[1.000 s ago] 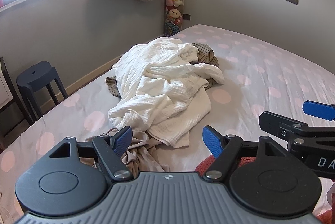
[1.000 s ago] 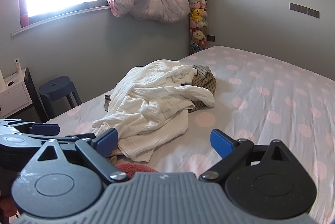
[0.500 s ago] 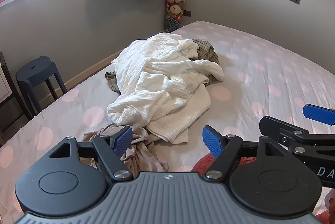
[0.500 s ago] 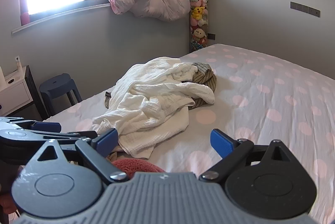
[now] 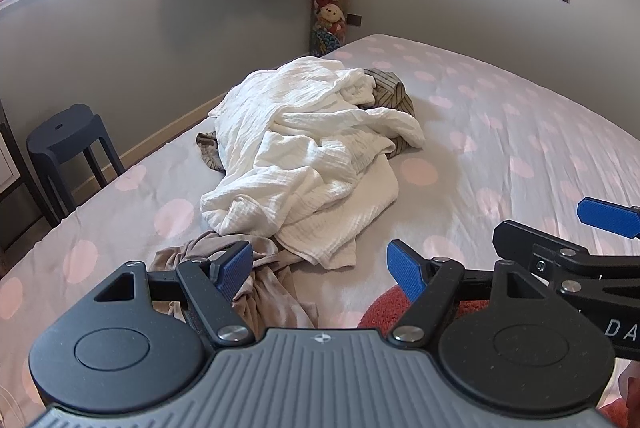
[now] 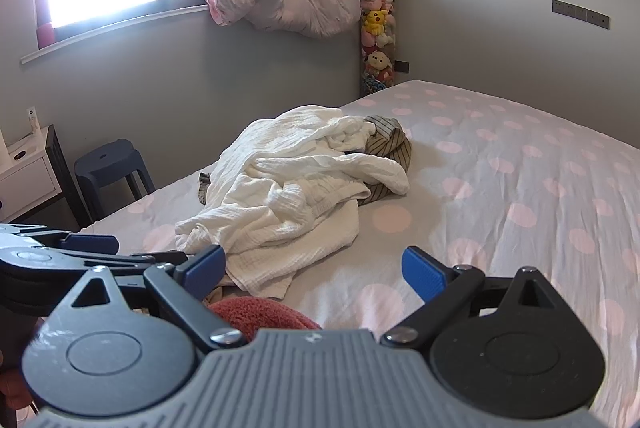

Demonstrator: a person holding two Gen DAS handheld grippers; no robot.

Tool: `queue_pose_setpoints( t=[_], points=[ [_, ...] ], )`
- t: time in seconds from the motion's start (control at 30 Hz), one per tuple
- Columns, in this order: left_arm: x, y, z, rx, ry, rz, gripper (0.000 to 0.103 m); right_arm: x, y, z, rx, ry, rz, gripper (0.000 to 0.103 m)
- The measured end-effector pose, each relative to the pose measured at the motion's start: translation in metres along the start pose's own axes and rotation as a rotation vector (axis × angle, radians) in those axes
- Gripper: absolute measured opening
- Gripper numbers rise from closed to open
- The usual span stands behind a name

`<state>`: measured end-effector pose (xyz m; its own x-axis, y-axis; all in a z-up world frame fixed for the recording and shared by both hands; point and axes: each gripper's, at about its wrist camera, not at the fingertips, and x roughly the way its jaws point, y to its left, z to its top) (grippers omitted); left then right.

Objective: Fold clothes
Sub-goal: 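Move both tools toward the clothes heap on the bed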

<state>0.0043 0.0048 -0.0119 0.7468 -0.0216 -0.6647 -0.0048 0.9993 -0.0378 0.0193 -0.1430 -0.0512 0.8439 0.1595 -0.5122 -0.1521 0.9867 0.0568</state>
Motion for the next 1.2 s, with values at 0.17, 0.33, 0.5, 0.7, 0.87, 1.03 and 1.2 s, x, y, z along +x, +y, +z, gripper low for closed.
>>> queue_pose_setpoints(
  t=[0.17, 0.33, 0.5, 0.7, 0.87, 1.03, 1.2],
  points=[
    [0.0, 0.0, -0.001, -0.001, 0.007, 0.0, 0.073, 0.0, 0.0, 0.0, 0.001, 0.003, 0.0, 0.096],
    [0.001, 0.0, -0.001, -0.002, 0.01, -0.002, 0.073, 0.0, -0.001, -0.001, 0.003, 0.005, -0.001, 0.096],
    [0.001, 0.0, -0.001, 0.001, 0.011, 0.003, 0.073, 0.001, 0.0, -0.001, 0.004, 0.008, -0.001, 0.096],
    [0.002, 0.002, -0.003, 0.0, 0.019, 0.011, 0.073, 0.003, 0.002, -0.002, 0.001, 0.016, 0.001, 0.096],
    [0.004, 0.005, -0.004, -0.003, 0.024, 0.019, 0.073, 0.005, 0.005, -0.001, 0.001, 0.021, 0.004, 0.096],
    [0.006, 0.011, -0.005, -0.004, 0.029, 0.036, 0.073, 0.011, 0.01, -0.003, -0.007, 0.032, 0.017, 0.096],
    [0.009, 0.017, -0.006, -0.011, 0.036, 0.042, 0.073, 0.02, 0.015, -0.002, -0.014, 0.045, 0.036, 0.096]
  ],
)
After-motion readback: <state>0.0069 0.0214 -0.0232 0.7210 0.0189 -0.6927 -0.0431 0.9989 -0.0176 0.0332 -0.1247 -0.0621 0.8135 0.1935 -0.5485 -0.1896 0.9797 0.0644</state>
